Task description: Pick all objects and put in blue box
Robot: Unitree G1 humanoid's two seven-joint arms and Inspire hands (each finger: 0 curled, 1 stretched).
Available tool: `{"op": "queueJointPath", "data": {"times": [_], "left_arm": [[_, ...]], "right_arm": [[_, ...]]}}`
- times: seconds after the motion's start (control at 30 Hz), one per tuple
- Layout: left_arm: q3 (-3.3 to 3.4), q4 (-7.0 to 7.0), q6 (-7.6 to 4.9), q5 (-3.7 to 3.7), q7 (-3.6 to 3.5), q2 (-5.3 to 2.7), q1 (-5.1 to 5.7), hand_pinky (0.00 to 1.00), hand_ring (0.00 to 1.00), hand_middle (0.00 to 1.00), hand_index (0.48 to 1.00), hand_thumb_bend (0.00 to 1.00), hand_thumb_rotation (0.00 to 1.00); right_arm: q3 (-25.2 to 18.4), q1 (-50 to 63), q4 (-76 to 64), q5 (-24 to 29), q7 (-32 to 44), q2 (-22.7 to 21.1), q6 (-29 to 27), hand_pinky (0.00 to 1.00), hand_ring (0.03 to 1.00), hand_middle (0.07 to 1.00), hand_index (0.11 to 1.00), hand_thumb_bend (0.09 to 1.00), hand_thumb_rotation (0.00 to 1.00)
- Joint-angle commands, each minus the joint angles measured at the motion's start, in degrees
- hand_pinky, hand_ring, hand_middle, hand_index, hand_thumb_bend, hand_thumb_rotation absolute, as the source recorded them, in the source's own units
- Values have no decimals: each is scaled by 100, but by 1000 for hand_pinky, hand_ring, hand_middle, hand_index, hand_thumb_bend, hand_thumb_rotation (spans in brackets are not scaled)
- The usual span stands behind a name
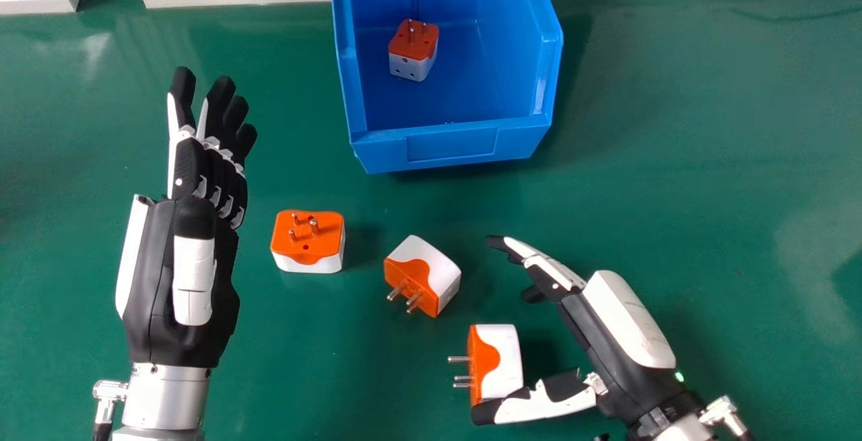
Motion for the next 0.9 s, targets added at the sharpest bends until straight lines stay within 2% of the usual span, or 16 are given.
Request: {"op": "queueJointPath", "data": {"times": [0.0,0.13,0.3,0.67,0.87], "left_arm": [[-14,-128,-60,19,2,-8,8,1000,1000,1000,1000,892,926],[-20,-141,-47,16,10,-17,20,1000,1000,1000,1000,892,926],[-36,-160,-45,-23,-20,-24,47,1000,1000,1000,1000,889,926],[-36,-206,-31,-8,-6,-21,79,1000,1000,1000,1000,882,925],[-26,-203,-51,10,21,-28,86,1000,1000,1000,1000,882,925]], "right_arm": [[199,134,232,-193,181,-19,266,696,860,885,884,1000,310],[251,117,307,-191,192,-18,299,712,860,886,886,1000,312],[297,153,279,-209,191,-68,336,731,863,888,888,1000,307],[315,286,211,-100,257,-66,417,699,849,889,886,992,264],[475,298,225,-359,-8,-11,557,695,843,887,886,981,238]]}}
